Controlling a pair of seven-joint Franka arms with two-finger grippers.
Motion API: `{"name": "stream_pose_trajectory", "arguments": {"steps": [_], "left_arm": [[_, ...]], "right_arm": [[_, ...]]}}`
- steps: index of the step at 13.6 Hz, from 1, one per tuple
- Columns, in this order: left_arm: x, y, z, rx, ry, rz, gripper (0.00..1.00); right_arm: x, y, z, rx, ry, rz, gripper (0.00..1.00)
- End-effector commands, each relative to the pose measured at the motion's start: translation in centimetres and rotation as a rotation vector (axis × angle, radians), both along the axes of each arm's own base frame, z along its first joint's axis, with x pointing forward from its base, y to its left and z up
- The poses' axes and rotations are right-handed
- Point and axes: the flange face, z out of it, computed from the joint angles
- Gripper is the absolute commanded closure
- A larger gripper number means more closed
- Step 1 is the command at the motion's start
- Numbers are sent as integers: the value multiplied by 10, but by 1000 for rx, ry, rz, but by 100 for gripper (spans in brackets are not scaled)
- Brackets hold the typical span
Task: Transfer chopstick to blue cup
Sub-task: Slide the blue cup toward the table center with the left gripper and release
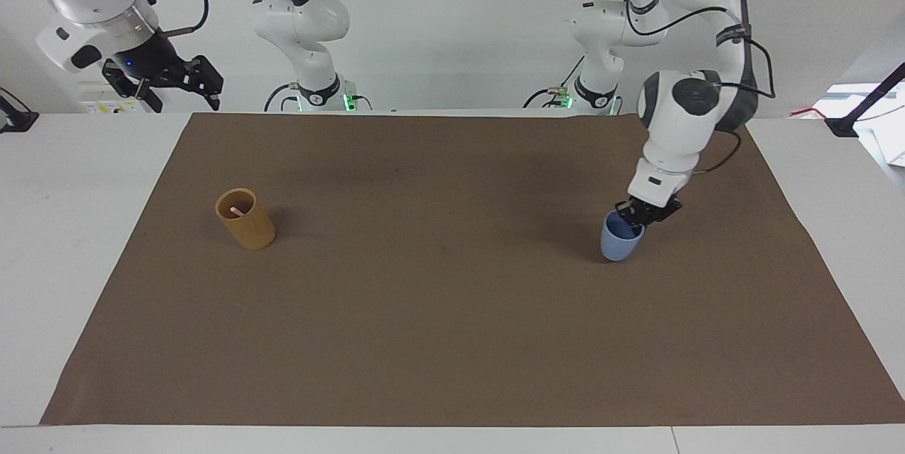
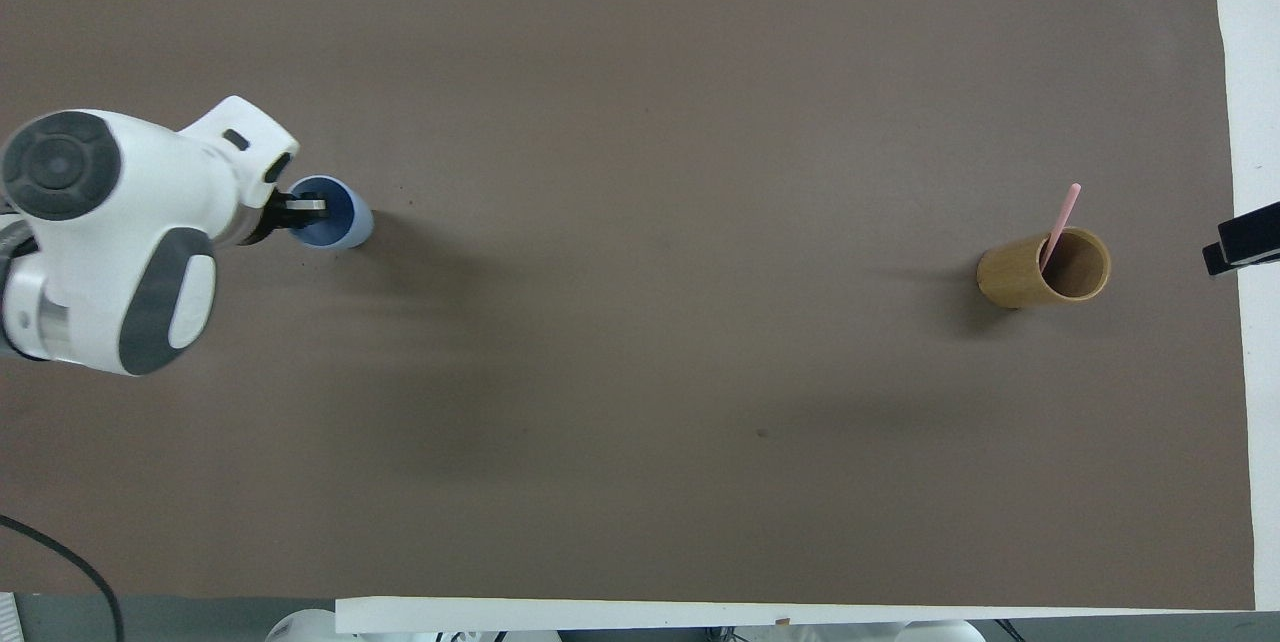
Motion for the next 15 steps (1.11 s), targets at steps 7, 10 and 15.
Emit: {"name": "stream_pose_trajectory", "arguments": {"steps": [7,10,15], "left_arm": [[-81,-177,-19,-60,28,41,45],[-79,-170,9,-62,18,52,0],[-42,-83,142,-7,53,198,0]], "right_arm": [[-10,10,-99,172,-389,312,0],[-3,-19,-155,191,-422,446,0],[-7,-14,-209,169,-445,470,7]]}}
